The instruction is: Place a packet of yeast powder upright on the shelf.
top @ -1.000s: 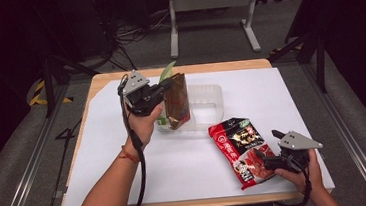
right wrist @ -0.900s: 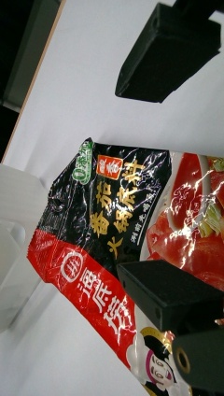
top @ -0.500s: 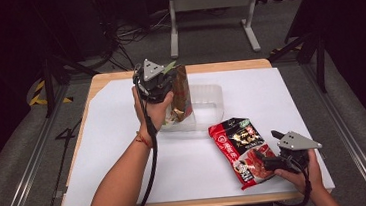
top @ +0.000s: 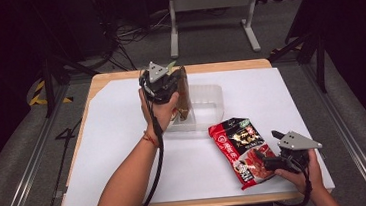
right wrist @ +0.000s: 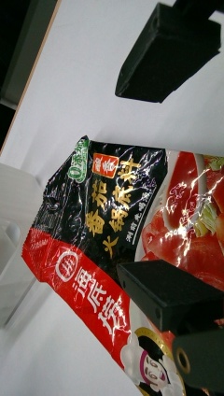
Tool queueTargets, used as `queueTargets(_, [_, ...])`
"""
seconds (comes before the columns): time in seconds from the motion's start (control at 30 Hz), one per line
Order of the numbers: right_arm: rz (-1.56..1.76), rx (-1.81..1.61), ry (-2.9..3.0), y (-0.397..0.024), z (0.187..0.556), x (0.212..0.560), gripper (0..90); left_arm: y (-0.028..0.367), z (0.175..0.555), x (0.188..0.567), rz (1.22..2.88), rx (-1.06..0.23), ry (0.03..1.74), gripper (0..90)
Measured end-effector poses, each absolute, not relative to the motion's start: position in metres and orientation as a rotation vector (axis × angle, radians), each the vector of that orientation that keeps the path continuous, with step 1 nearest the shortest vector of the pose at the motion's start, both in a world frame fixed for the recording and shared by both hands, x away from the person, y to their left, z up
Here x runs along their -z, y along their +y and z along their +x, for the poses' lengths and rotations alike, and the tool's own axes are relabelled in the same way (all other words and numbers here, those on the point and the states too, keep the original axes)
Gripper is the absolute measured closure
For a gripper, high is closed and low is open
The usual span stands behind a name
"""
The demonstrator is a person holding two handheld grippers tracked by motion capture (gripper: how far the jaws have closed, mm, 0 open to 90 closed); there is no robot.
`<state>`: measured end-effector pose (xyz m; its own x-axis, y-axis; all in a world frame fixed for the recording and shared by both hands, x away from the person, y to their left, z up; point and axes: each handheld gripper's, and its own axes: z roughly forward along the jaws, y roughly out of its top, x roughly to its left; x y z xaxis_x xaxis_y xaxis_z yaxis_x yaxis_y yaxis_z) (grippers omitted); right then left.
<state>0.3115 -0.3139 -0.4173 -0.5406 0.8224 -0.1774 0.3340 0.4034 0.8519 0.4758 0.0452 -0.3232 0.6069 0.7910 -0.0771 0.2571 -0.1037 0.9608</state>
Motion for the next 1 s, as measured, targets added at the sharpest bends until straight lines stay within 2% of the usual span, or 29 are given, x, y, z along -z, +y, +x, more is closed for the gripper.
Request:
queueTargets(0.43, [0.978, -1.06, 2.069, -0.313, 0.311, 0.417, 13.8, 0.055, 0.461, 0.339, 1.716, -0.524, 0.783, 86.6])
queueTargets(0.57, [0.977, -1.059, 2.07, -0.313, 0.311, 0.417, 13.8, 0.057, 0.458, 0.34, 1.747, -0.551, 0.748, 86.5])
queueTargets(1.0, [0.977, -1.053, 2.071, -0.312, 0.311, 0.417, 14.0, 0.069, 0.455, 0.344, 1.767, -0.546, 0.728, 86.3])
